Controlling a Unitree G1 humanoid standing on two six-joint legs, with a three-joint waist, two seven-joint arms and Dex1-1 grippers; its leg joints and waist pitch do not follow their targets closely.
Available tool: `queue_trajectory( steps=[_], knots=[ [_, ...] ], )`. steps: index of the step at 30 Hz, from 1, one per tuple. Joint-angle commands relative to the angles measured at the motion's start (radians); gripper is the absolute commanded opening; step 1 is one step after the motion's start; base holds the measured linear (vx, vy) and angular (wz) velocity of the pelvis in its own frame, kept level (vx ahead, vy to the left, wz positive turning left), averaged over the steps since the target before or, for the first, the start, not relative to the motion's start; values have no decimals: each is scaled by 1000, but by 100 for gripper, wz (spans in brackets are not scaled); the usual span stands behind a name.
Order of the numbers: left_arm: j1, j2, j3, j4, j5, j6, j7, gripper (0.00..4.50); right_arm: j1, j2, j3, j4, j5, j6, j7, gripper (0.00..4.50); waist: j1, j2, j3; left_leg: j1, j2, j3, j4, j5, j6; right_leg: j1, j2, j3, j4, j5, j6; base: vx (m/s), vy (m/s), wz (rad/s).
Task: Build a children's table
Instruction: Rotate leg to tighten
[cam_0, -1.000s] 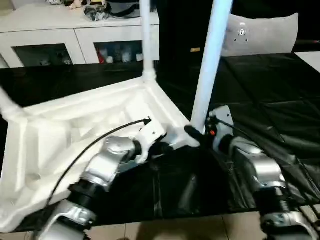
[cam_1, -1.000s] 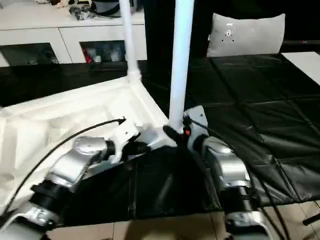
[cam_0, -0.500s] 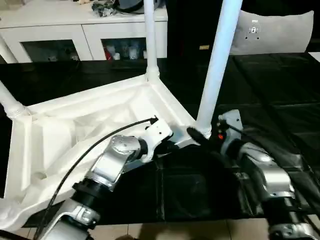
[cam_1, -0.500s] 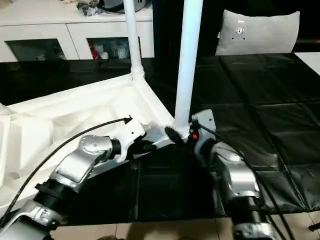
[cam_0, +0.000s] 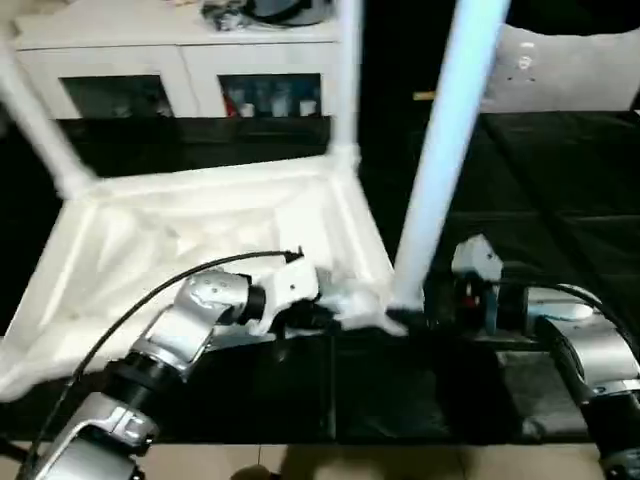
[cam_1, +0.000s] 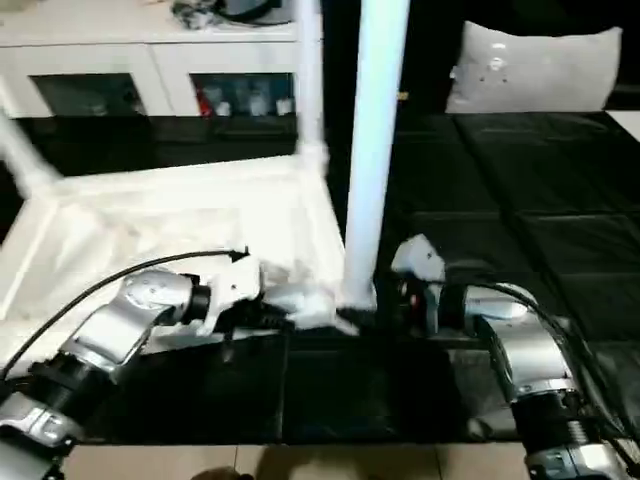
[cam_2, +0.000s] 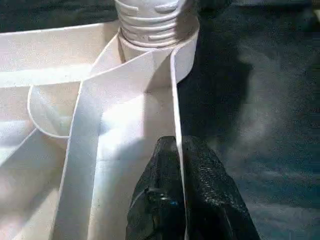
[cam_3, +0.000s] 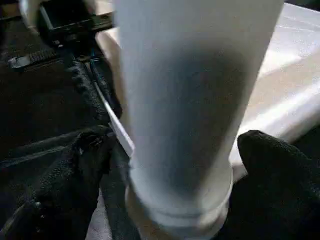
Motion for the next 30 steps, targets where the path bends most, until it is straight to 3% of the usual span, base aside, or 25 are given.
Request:
queue_trajectory(
  steps=[1,6,7,10,15,23,30],
  knots=[
    [-9,2,-36,-3,15,-10,-28,0,-15,-7,3,-13,-7,-8,12,444,-2,-10,-63,11,46,-8,-62,-141,82,52,-73,38,-67,-97,-251,0,0,0],
    [-11,11,-44,2,14,-29,-52,0,-16,-18,18,-10,-10,-24,40,428,-1,-14,-64,8,43,-9,-61,-139,76,54,-73,38,-68,-110,-240,0,0,0],
    [-13,53,-78,1,8,-87,-154,0,-12,-39,70,-16,-6,-41,136,428,1,-23,-66,6,42,-10,-60,-127,85,57,-74,37,-65,-105,-236,0,0,0],
    [-11,65,-88,-2,7,-101,-182,0,-8,-44,86,-21,-2,-39,163,399,0,-15,-65,6,45,-7,-59,-121,93,52,-72,37,-64,-93,-239,0,0,0],
    [-5,69,-89,-2,4,-107,-189,0,-7,-43,91,-10,2,-37,175,356,12,-17,-63,13,50,-6,-63,-147,76,48,-74,37,-67,-138,-240,0,0,0],
    [-5,72,-81,12,-8,-116,-203,0,-1,-30,101,-2,29,-28,206,290,13,-20,-66,7,46,-7,-59,-120,78,52,-73,37,-61,-103,-239,0,0,0],
    [36,56,-46,-51,-55,-21,-170,0,48,5,89,-66,74,44,168,274,13,-21,-64,8,48,-7,-62,-125,77,52,-74,37,-62,-120,-235,0,0,0]
  ],
)
